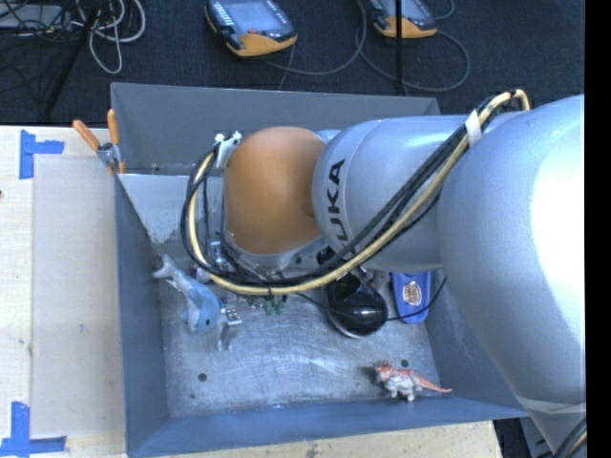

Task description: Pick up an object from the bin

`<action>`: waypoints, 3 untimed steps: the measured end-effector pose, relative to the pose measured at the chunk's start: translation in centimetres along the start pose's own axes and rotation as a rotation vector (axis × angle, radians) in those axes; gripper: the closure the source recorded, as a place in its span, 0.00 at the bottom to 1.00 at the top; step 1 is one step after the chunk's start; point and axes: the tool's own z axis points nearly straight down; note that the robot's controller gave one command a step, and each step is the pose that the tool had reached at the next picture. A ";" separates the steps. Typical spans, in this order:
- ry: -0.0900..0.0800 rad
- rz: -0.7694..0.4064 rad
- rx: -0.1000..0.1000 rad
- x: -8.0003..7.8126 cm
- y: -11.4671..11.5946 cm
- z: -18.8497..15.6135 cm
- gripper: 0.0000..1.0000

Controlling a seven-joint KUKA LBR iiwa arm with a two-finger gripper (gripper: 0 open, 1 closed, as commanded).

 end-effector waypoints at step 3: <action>-0.017 0.058 -0.006 -2.4 -2.0 5.0 1.00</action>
Offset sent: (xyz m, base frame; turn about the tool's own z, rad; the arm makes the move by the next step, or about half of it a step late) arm 0.0000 0.0000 0.0000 0.0000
